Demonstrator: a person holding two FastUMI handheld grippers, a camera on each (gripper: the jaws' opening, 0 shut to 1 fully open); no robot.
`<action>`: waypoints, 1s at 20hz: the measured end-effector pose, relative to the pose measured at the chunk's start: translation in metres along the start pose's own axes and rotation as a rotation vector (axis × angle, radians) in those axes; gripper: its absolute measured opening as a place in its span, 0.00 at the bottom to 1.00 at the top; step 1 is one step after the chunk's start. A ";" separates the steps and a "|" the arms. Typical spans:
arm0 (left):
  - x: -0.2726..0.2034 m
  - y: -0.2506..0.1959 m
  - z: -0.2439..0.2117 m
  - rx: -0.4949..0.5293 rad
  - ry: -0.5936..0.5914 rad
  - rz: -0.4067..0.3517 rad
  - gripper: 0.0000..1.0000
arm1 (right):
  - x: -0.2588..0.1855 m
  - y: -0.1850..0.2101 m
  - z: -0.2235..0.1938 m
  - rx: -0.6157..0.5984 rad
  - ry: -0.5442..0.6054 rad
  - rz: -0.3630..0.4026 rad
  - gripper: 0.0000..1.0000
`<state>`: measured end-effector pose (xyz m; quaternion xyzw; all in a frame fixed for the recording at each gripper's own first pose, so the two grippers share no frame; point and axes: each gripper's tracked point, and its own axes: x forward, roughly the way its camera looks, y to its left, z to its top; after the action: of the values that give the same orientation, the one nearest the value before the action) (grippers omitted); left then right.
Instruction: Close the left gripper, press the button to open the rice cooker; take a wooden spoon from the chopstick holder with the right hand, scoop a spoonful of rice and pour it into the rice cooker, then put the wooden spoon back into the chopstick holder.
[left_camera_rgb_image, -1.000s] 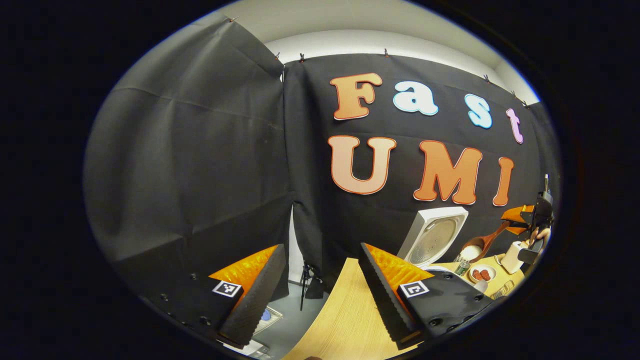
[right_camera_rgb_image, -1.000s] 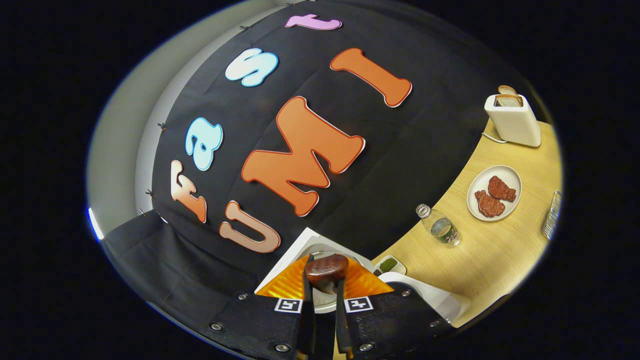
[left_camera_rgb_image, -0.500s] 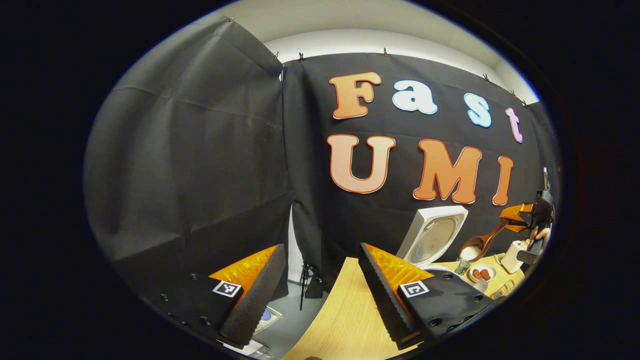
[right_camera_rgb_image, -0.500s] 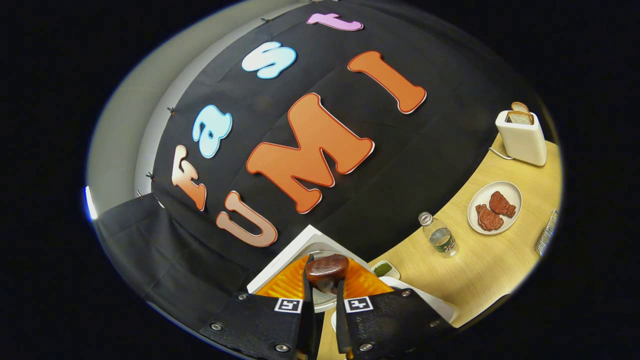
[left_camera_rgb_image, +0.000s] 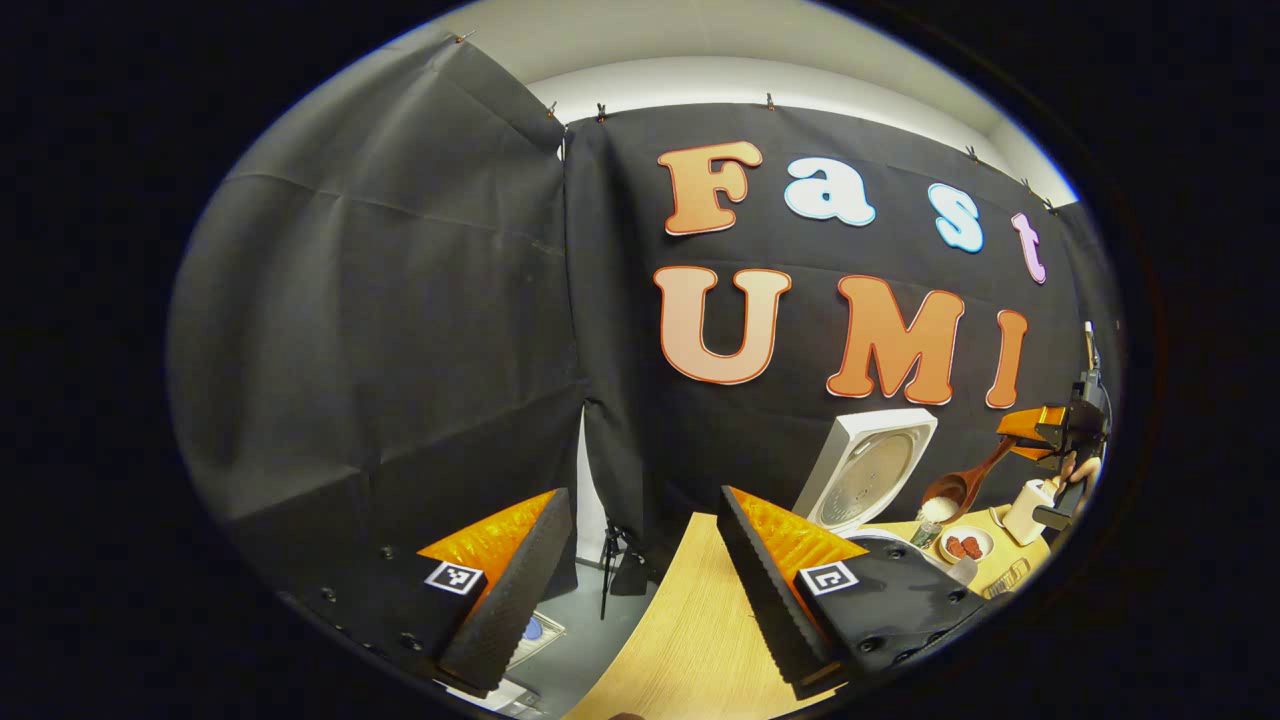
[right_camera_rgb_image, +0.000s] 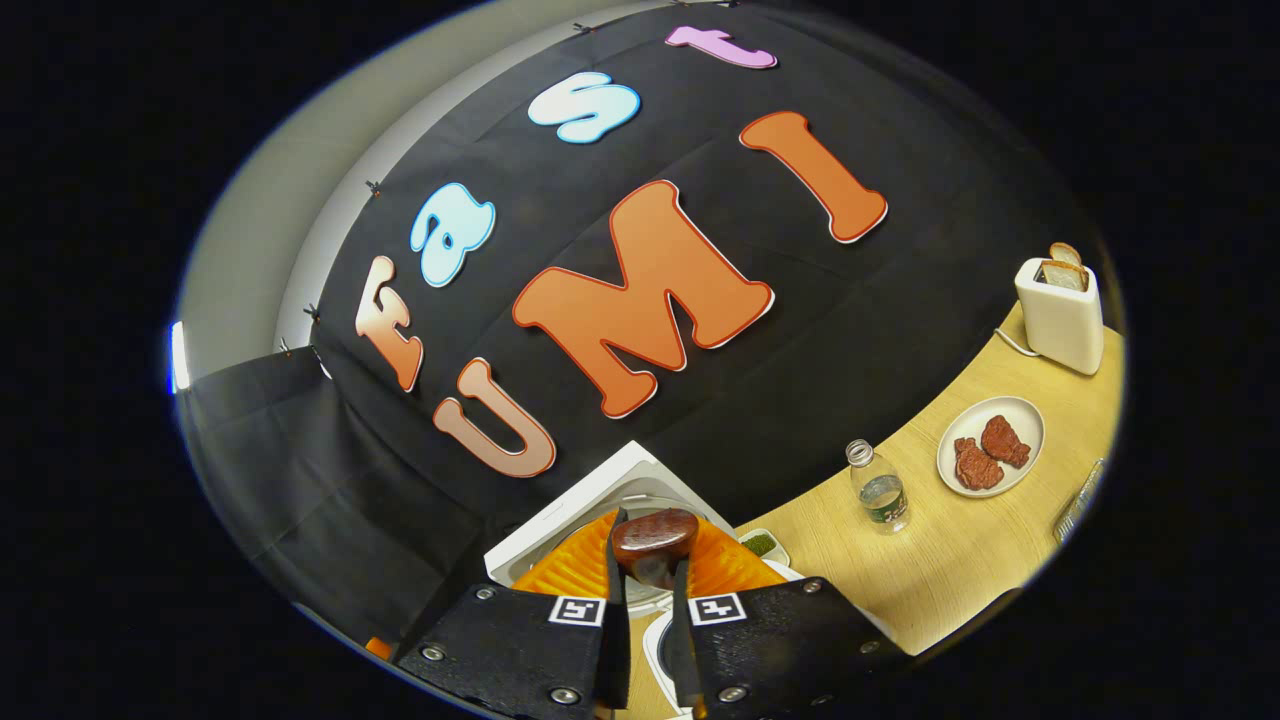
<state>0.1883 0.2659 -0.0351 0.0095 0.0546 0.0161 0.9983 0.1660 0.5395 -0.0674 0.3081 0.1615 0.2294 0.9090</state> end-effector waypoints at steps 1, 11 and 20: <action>0.000 0.000 0.000 0.002 0.001 0.001 0.99 | -0.001 0.000 0.000 -0.014 -0.001 0.003 0.16; 0.006 0.001 -0.004 -0.004 0.007 0.012 0.99 | -0.001 0.010 -0.001 -0.181 -0.008 0.023 0.16; 0.011 -0.005 -0.012 -0.007 0.021 0.017 0.99 | -0.004 0.029 -0.018 -0.421 0.004 0.101 0.16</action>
<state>0.1978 0.2614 -0.0479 0.0061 0.0651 0.0247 0.9976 0.1454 0.5663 -0.0623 0.1186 0.0963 0.3042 0.9403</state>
